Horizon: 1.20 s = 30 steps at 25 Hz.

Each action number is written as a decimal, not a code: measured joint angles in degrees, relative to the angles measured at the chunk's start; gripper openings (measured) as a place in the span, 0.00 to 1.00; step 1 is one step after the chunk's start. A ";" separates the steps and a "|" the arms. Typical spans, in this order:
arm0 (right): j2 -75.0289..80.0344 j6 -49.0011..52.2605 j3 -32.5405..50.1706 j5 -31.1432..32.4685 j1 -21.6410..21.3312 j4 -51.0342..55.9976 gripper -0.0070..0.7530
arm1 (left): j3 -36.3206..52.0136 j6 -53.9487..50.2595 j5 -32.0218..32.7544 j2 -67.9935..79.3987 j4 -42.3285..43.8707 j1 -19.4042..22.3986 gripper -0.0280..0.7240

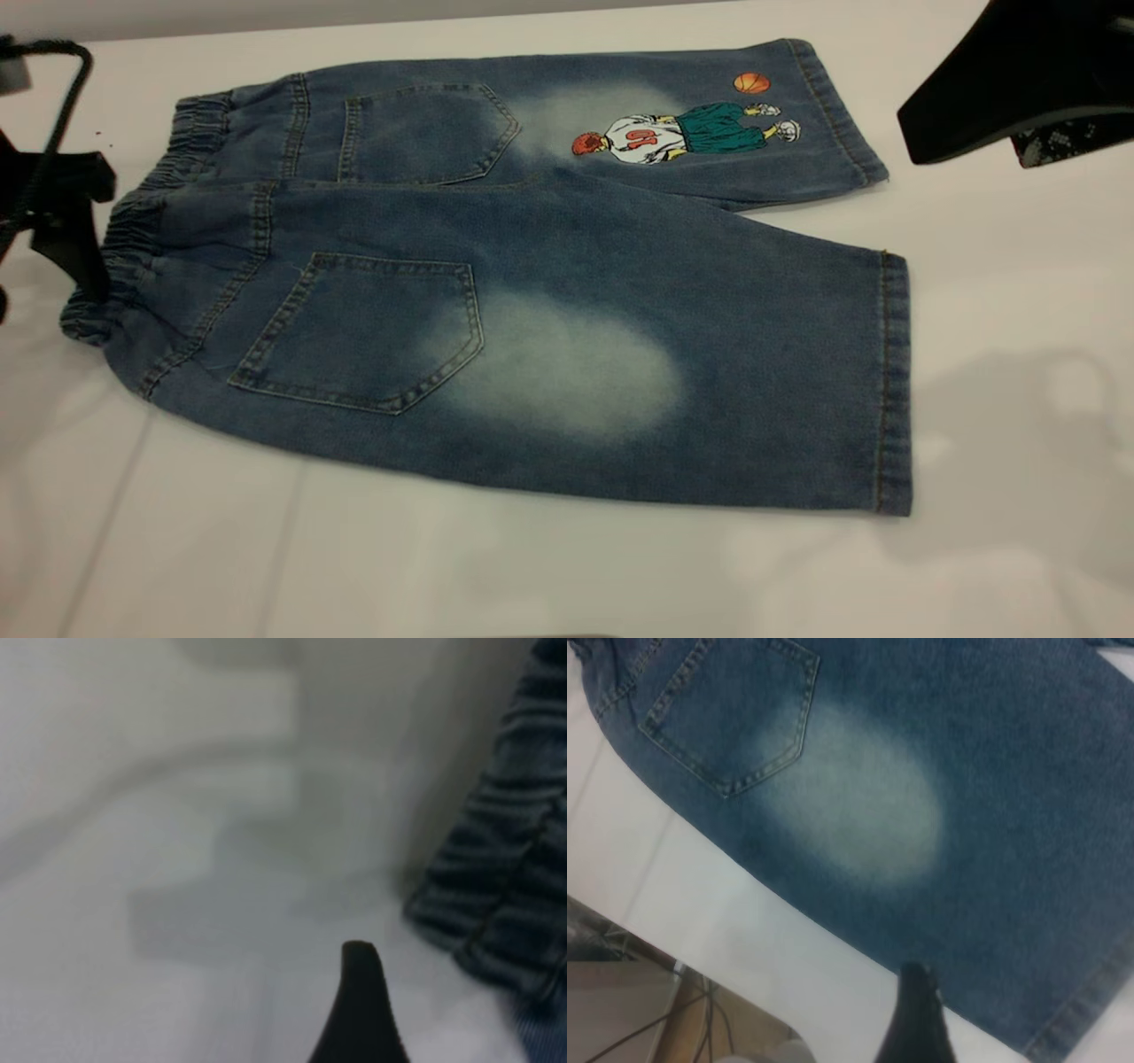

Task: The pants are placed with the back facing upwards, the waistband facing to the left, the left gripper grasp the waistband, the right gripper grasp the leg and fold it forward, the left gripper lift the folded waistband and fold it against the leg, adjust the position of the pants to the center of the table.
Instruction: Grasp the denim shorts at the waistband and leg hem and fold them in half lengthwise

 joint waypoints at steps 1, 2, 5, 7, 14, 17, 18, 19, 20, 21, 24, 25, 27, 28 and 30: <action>0.00 -0.05 0.00 0.01 0.00 0.00 0.64 | -0.26 1.03 -0.44 0.68 -1.13 -0.06 0.72; 0.00 -0.05 0.00 0.01 0.00 0.00 0.64 | -0.56 1.92 -0.72 1.28 -1.98 -0.23 0.72; 0.00 -0.05 0.00 0.01 0.00 0.00 0.64 | -1.34 3.44 -2.09 3.48 -3.76 -0.75 0.72; 0.00 -0.06 0.00 0.01 0.00 0.00 0.64 | -1.96 3.71 -2.70 4.66 -4.13 -1.13 0.72; 0.00 -0.12 0.00 0.06 0.00 0.00 0.64 | -2.91 3.77 -2.15 5.78 -3.94 -1.59 0.71; 0.00 -0.12 -0.05 0.06 0.00 0.00 0.64 | -3.11 3.77 -1.68 6.28 -3.92 -1.59 0.67; 0.00 -0.12 -0.05 0.06 0.00 0.00 0.64 | -3.32 3.77 -1.52 6.50 -3.92 -1.59 0.64; 0.00 -0.12 -0.05 0.06 0.00 0.00 0.64 | -3.39 3.77 -1.53 6.72 -3.92 -1.59 0.62; 0.00 -0.12 -0.05 0.06 0.00 0.00 0.64 | -3.39 3.77 -1.53 6.78 -3.92 -1.60 0.58; 0.00 -0.12 -0.05 0.06 0.00 0.00 0.64 | -3.39 3.72 -1.53 6.78 -4.04 -1.65 0.53; 0.00 -0.05 -0.05 0.77 0.00 0.00 0.64 | -3.45 3.61 -1.51 6.78 -5.23 -1.90 0.31; 0.15 0.20 -0.05 1.45 0.00 0.00 0.64 | -3.45 3.61 -1.51 6.78 -5.47 -2.09 0.23; 0.94 1.09 -0.05 3.42 0.00 0.00 0.64 | -3.50 3.61 -1.56 6.72 -5.55 -2.47 0.17; 1.77 1.41 -0.05 4.66 0.00 0.00 0.64 | -3.50 3.61 -1.56 6.58 -5.55 -2.71 0.17; 4.15 2.24 -0.05 6.72 0.00 0.07 0.64 | -3.50 3.72 -1.51 6.00 -5.26 -3.46 0.17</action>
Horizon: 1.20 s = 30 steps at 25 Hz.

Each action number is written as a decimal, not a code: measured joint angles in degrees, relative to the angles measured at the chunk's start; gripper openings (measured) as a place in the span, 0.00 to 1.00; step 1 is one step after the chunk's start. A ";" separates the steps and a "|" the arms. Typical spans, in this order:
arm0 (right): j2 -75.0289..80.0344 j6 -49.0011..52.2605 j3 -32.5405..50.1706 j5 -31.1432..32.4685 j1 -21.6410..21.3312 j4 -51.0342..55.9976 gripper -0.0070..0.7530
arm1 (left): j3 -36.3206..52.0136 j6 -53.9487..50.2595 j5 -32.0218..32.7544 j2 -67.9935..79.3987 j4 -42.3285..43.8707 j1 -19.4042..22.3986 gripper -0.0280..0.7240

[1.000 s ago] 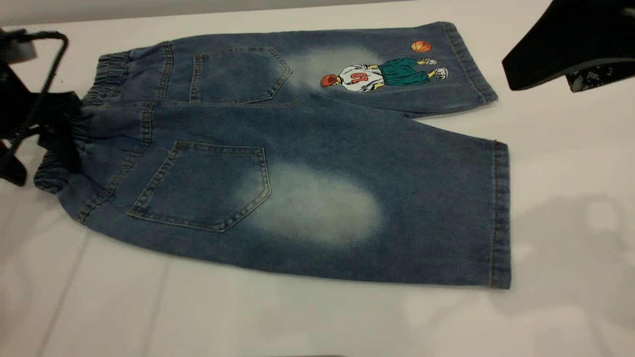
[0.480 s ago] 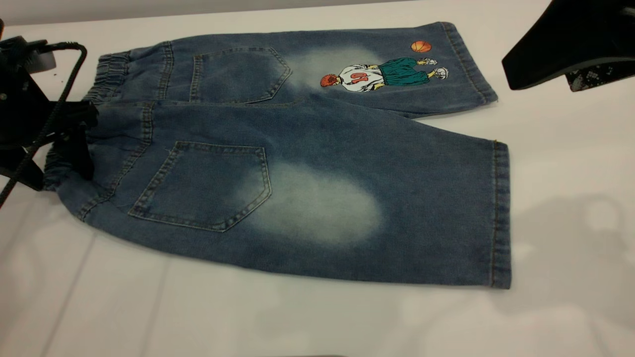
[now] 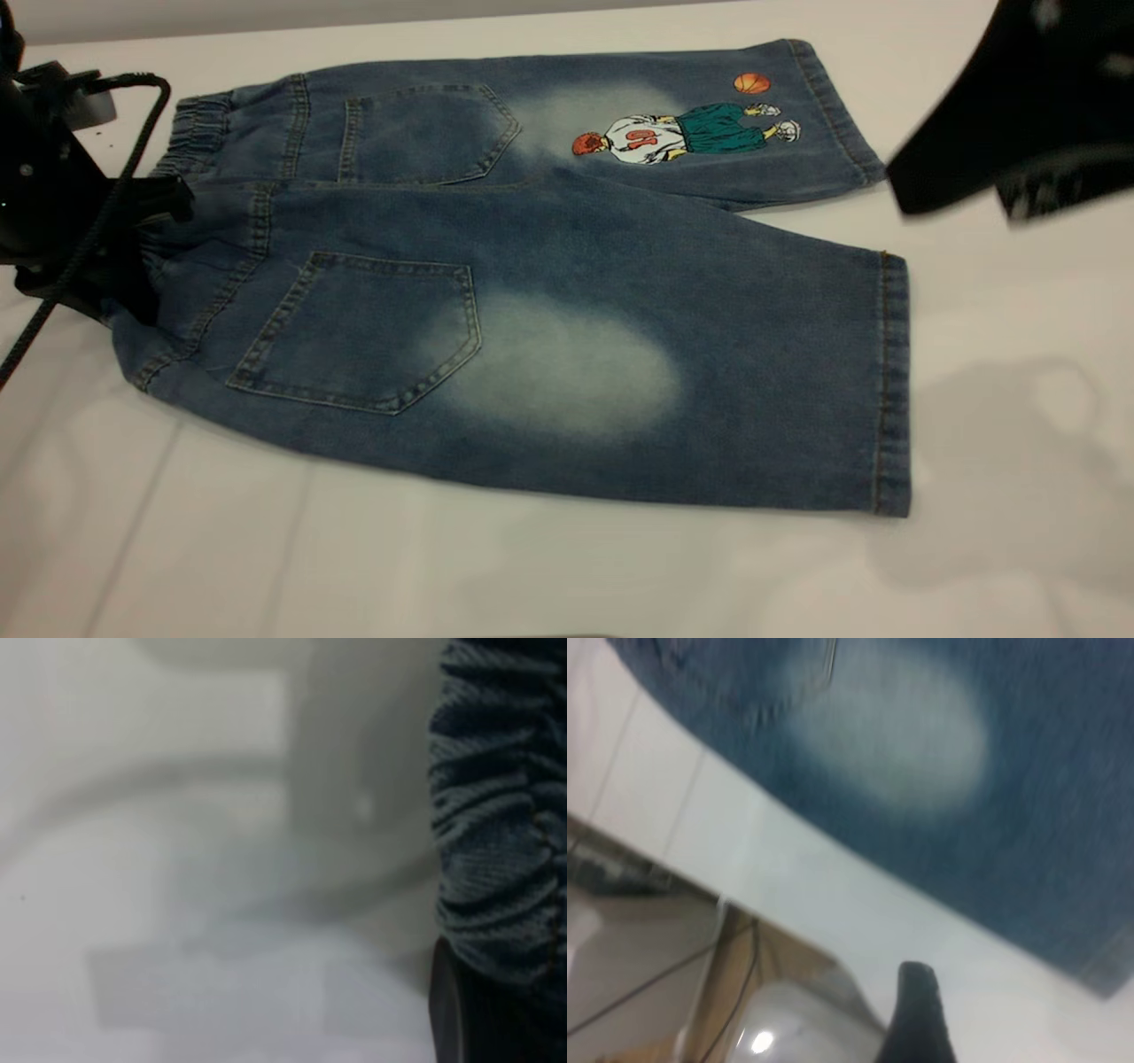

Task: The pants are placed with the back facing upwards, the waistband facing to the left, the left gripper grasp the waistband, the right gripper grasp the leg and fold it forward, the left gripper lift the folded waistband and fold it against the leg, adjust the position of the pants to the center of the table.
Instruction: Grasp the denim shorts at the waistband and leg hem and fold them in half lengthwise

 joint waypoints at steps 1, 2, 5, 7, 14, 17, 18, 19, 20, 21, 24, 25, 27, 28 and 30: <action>1.78 0.54 0.00 0.66 0.00 0.13 0.64 | 0.13 0.30 0.24 -0.47 0.05 -0.50 0.17; 3.86 0.91 0.00 1.25 0.00 0.54 0.64 | 0.14 0.41 0.57 -1.06 0.08 -0.97 0.16; 10.54 1.15 -0.04 1.53 0.00 1.81 0.64 | 0.19 0.51 1.23 -3.38 0.08 -2.09 0.16; 14.97 0.70 -0.23 0.50 0.00 2.38 0.64 | 0.19 0.57 1.50 -4.73 0.08 -2.27 0.16; 27.46 -2.30 -0.48 -6.83 0.00 5.87 0.64 | 0.19 0.68 1.64 -6.03 0.08 -2.34 0.16; 31.03 -6.77 -0.59 -7.14 0.00 10.72 0.64 | 0.19 0.73 1.64 -6.03 0.08 -2.34 0.16; 31.86 -8.82 -0.59 -7.32 0.00 12.93 0.64 | 0.19 0.73 1.64 -6.03 0.08 -2.34 0.16; 32.72 -10.97 -0.59 -7.57 0.00 15.34 0.64 | 0.19 0.73 1.64 -6.03 0.08 -2.34 0.16; 33.49 -12.80 -0.65 -8.02 0.00 17.82 0.64 | 0.19 0.73 1.64 -6.03 0.08 -2.34 0.16; 34.08 -15.08 -0.71 -8.45 0.00 19.91 0.64 | 0.19 0.73 1.64 -6.03 0.08 -2.34 0.16; 35.99 -20.55 -0.97 -9.37 0.00 25.53 0.64 | 0.19 0.79 1.64 -6.03 0.08 -2.34 0.16; 36.45 -21.86 -1.03 -9.49 0.00 26.90 0.64 | 0.19 0.79 1.64 -6.03 0.08 -2.34 0.16; 36.94 -23.49 -1.08 -9.01 0.00 29.18 0.63 | 0.19 0.79 1.69 -6.03 0.08 -2.34 0.16; 37.27 -24.07 -1.24 -8.51 0.00 29.89 0.63 | 0.19 0.79 1.69 -6.03 0.08 -2.34 0.16; 37.91 -24.99 -1.93 -7.46 0.00 31.08 0.63 | 0.19 0.79 1.69 -6.03 0.08 -2.34 0.16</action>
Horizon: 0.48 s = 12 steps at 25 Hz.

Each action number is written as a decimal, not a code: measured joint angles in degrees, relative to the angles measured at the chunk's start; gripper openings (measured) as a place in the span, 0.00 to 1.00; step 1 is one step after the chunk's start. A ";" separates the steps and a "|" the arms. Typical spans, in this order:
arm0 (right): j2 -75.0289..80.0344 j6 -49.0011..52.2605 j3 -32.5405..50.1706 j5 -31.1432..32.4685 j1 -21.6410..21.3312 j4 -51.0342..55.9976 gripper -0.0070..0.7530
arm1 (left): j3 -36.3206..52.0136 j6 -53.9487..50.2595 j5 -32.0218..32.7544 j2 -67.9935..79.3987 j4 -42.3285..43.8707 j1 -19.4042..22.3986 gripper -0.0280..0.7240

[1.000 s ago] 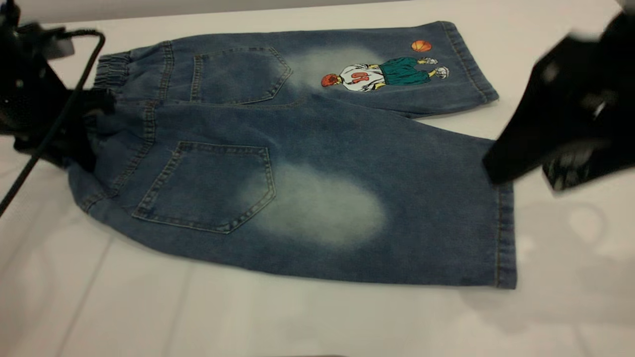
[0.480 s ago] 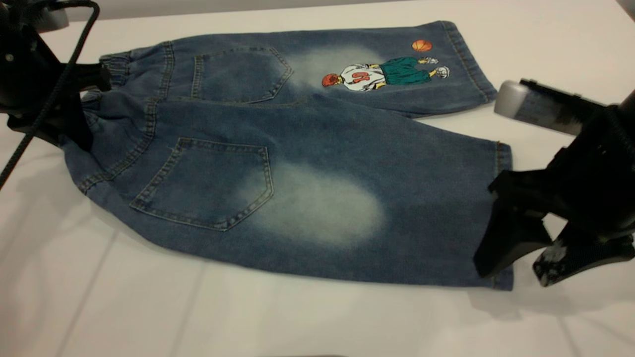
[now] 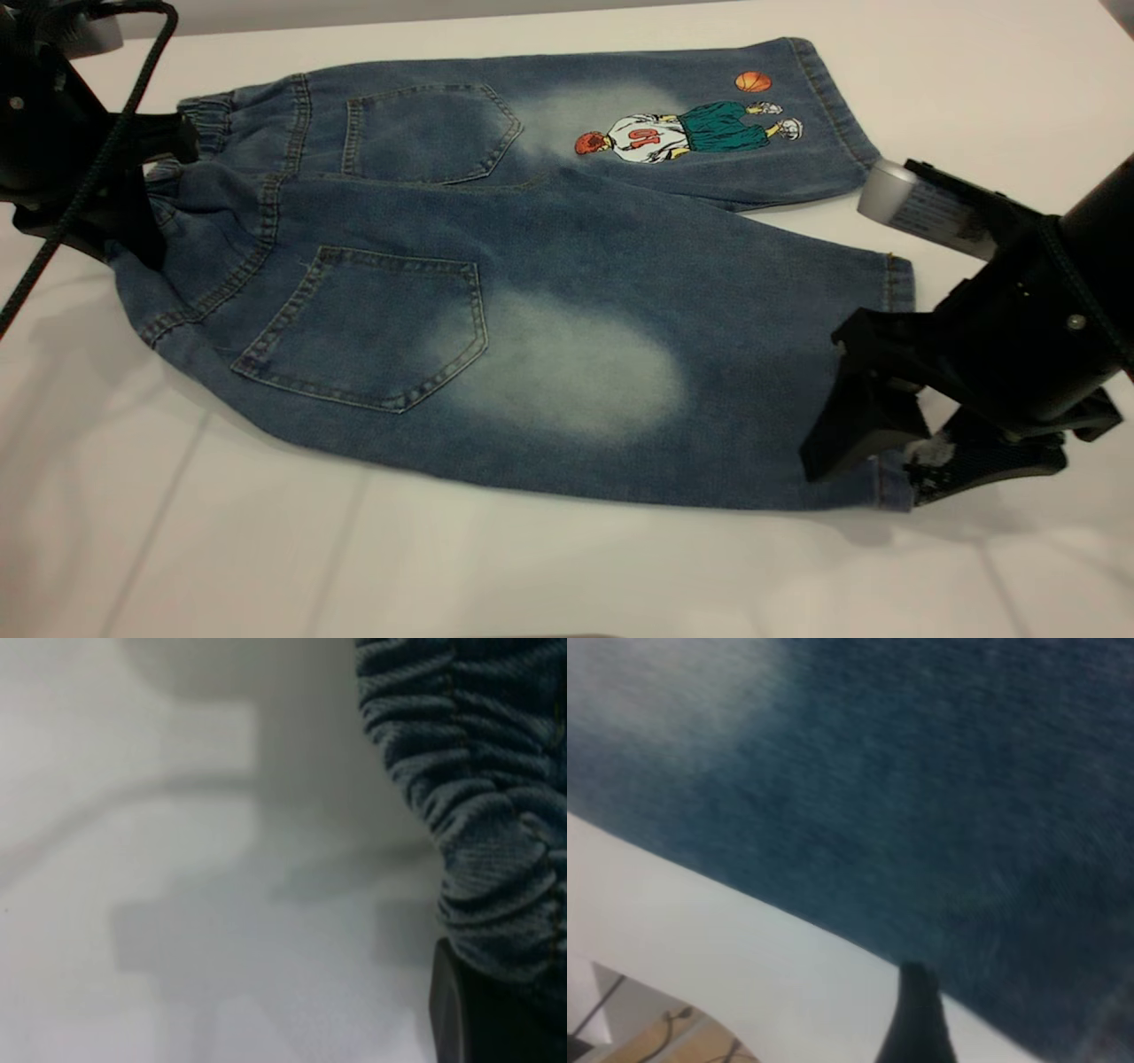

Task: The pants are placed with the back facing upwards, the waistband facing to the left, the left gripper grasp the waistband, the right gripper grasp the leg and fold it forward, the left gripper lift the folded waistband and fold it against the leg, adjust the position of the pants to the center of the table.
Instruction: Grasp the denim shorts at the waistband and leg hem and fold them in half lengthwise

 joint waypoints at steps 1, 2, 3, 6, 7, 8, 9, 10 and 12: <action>0.36 -0.43 -0.49 0.75 0.00 0.22 0.63 | 0.00 0.00 0.00 0.00 0.00 0.00 0.16; 0.71 -0.87 -0.92 1.55 0.00 0.63 0.63 | 0.00 0.00 0.00 0.00 0.04 0.00 0.16; 1.02 -1.06 -1.44 2.08 0.00 1.05 0.63 | 0.00 0.00 0.00 0.00 0.04 0.00 0.16; 1.64 -1.46 -2.38 2.59 0.00 2.06 0.60 | 0.00 0.00 0.00 0.00 0.04 0.00 0.16; 1.76 -1.46 -2.46 2.41 0.00 2.49 0.57 | 0.00 0.00 0.00 0.00 0.04 0.00 0.16; 1.85 -1.46 -2.49 1.98 0.00 2.83 0.52 | 0.00 0.00 0.00 0.00 0.04 0.00 0.16; 1.90 -1.46 -2.49 1.53 0.00 2.94 0.47 | 0.00 0.00 0.00 0.00 0.04 0.00 0.16; 1.89 -1.46 -2.49 1.13 0.00 3.19 0.40 | 0.00 0.00 0.00 0.00 0.04 0.00 0.16; 1.89 -1.52 -2.49 0.87 0.00 4.25 0.25 | 0.00 0.00 0.00 0.00 0.04 0.00 0.16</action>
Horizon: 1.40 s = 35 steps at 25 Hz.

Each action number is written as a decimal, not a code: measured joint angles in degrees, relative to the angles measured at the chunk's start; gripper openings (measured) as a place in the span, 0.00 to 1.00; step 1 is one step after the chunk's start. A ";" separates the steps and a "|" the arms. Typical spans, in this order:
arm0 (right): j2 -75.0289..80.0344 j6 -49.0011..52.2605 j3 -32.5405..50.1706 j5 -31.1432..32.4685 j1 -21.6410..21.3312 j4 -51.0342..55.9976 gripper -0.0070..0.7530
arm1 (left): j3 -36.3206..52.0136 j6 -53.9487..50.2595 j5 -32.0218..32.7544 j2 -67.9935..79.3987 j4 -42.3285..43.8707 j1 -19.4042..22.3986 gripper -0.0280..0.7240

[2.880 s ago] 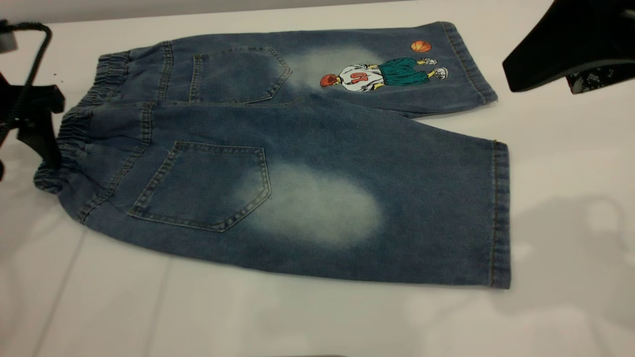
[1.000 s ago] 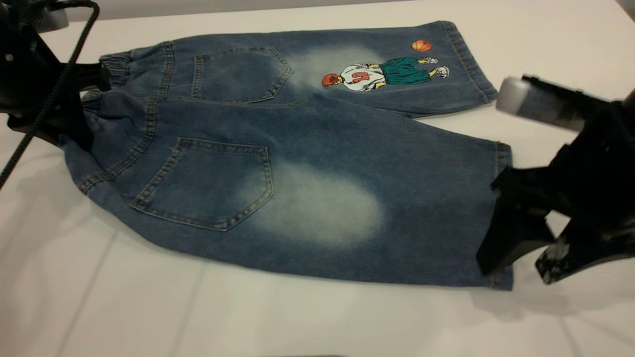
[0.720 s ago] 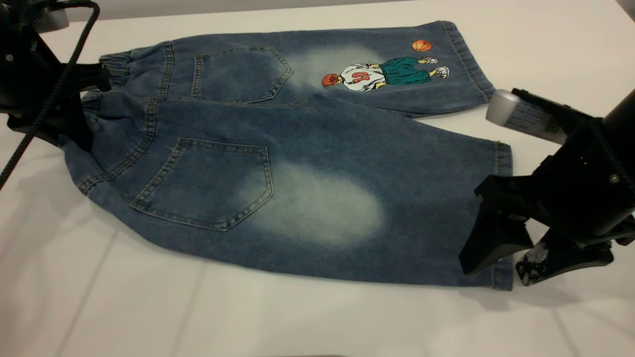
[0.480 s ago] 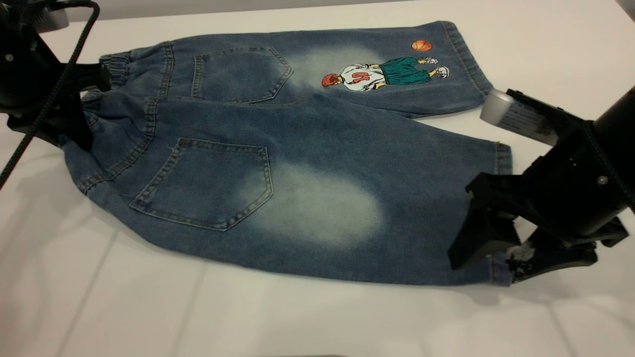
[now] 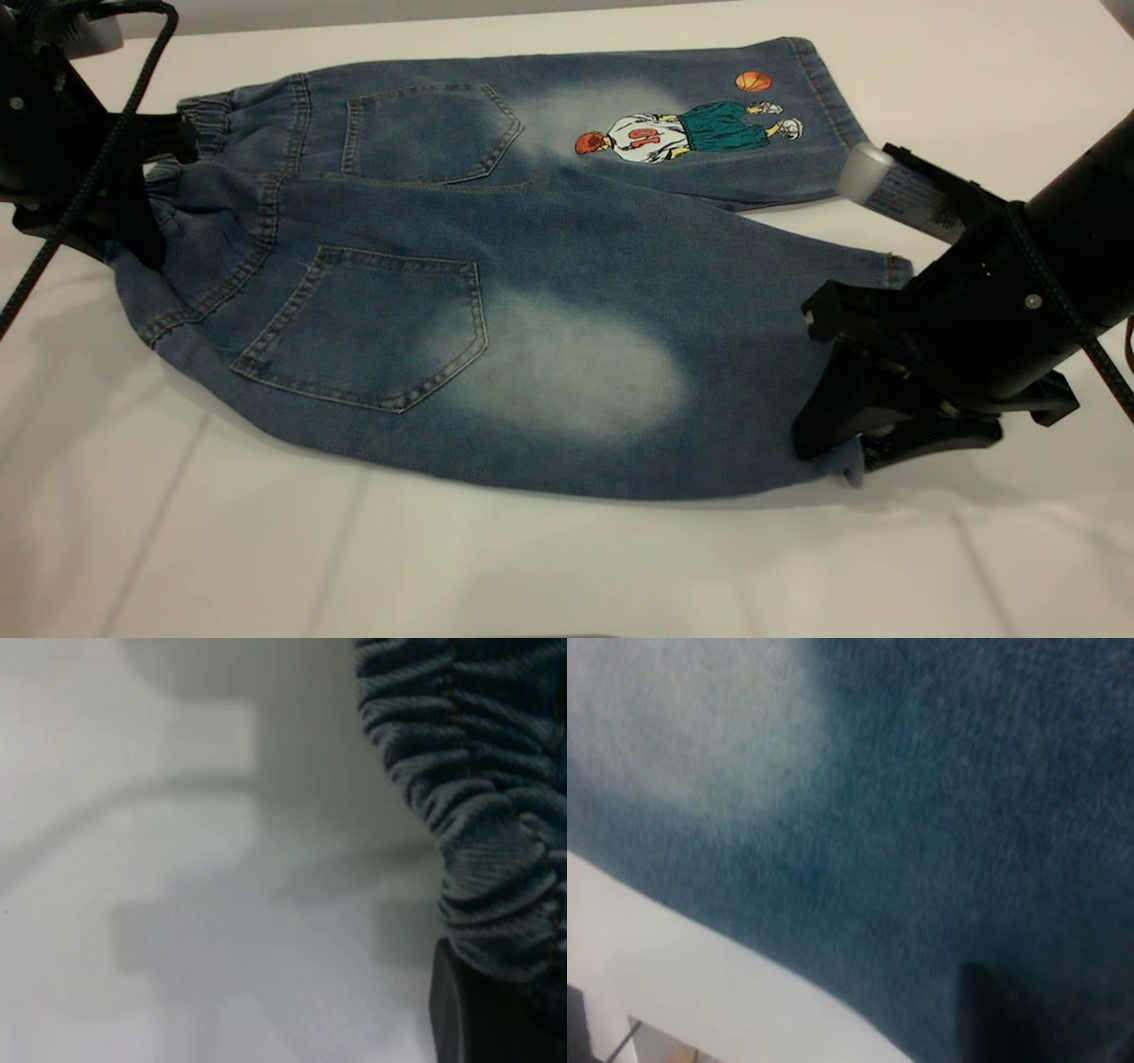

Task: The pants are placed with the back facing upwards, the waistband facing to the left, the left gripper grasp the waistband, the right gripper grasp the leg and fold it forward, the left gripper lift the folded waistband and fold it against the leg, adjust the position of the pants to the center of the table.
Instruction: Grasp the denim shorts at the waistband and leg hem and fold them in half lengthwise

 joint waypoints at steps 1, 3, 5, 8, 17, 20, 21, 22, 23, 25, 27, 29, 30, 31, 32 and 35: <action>0.00 -0.29 0.00 0.00 0.00 0.55 0.16 | 0.00 0.00 0.00 0.00 0.00 0.00 0.16; 0.00 -0.90 0.00 0.11 0.00 1.32 0.07 | 0.00 0.00 0.05 0.00 0.00 -0.04 0.16; -0.28 -1.68 0.00 1.40 0.00 1.38 0.05 | 0.00 0.00 0.57 0.00 0.00 -0.04 0.16; -3.35 -2.46 -0.17 6.25 -1.15 1.38 0.05 | 0.00 0.06 2.53 -0.46 0.00 -0.04 0.16; -17.08 5.98 -4.57 19.50 -7.96 -0.11 0.05 | 1.99 0.55 15.01 -8.71 -0.28 -0.11 0.16; -18.32 10.25 -4.57 22.67 -8.23 -1.86 0.05 | 3.96 1.15 17.82 -11.20 -0.28 -0.12 0.16; -18.40 11.57 -4.68 23.23 -8.23 -1.86 0.05 | 4.17 1.31 18.73 -11.64 -0.28 -0.18 0.16; -18.40 12.56 -4.87 23.35 -8.23 -1.73 0.05 | 4.23 1.48 19.29 -11.87 -0.43 -0.18 0.16; -18.40 13.13 -5.43 23.09 -8.23 -1.64 0.05 | 4.23 1.54 19.43 -12.00 -0.98 -0.18 0.16; -18.07 14.10 -7.47 22.09 -8.23 -1.30 0.05 | 4.23 1.60 19.29 -12.00 -2.96 -0.18 0.16; -16.83 15.40 -10.68 21.06 -8.23 -0.82 0.05 | 3.95 1.70 18.76 -12.00 -5.60 -0.18 0.16; -14.17 16.66 -13.90 20.18 -8.23 -0.49 0.05 | 3.44 1.70 17.61 -12.00 -8.28 -0.18 0.16; -12.76 17.32 -15.70 20.07 -8.23 -0.30 0.05 | 3.23 1.70 16.94 -12.00 -9.95 0.09 0.16; -10.90 17.96 -17.59 19.89 -8.23 -0.16 0.05 | 2.87 1.70 16.14 -12.00 -11.89 0.32 0.16; -8.96 18.69 -19.17 19.70 -8.23 0.17 0.05 | 2.72 1.70 15.02 -12.00 -13.42 0.57 0.16; -3.75 20.32 -25.28 19.48 -8.23 1.82 0.05 | 2.59 1.70 12.19 -12.00 -18.50 0.90 0.16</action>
